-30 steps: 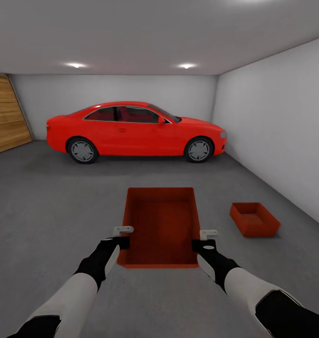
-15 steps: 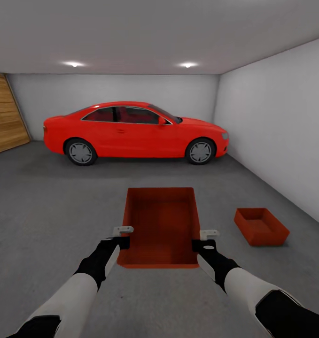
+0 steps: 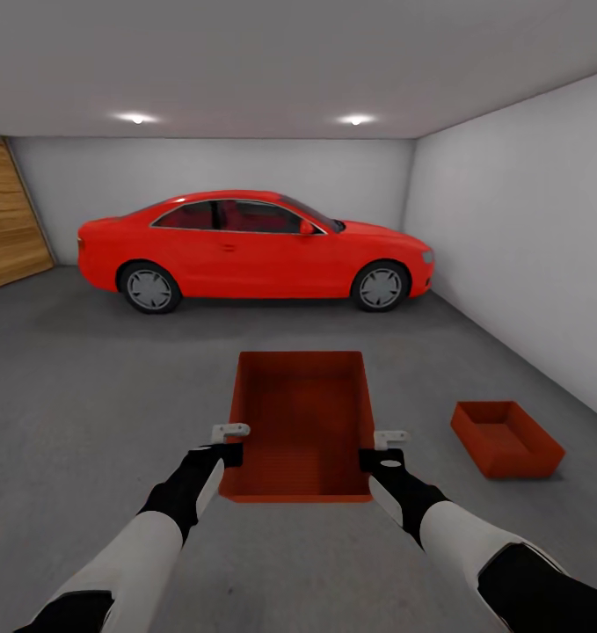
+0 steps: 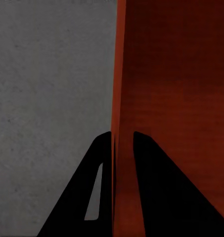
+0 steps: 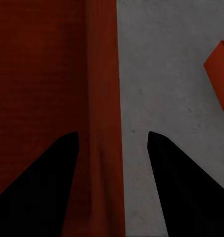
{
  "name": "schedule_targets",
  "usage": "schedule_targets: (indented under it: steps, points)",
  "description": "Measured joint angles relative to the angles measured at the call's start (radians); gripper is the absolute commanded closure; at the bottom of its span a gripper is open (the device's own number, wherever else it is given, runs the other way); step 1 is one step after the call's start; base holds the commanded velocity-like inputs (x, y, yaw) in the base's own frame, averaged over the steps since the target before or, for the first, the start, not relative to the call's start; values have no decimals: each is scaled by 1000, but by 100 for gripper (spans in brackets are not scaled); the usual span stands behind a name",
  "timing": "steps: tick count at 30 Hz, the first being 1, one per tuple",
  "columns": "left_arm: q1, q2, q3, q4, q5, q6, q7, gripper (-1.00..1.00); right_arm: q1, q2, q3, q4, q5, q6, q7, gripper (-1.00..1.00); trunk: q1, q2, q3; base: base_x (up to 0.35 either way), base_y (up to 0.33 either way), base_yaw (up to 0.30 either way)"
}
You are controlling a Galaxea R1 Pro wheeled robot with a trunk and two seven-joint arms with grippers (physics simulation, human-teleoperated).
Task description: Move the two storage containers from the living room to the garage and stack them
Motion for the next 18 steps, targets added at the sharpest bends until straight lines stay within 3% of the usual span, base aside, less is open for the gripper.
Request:
schedule_targets:
  steps: [18]
  points:
    - [0, -2, 2, 0, -2, -1, 0, 100, 0, -1, -2, 0, 3, 0, 2, 100, 0, 0, 0, 322, 1, 0]
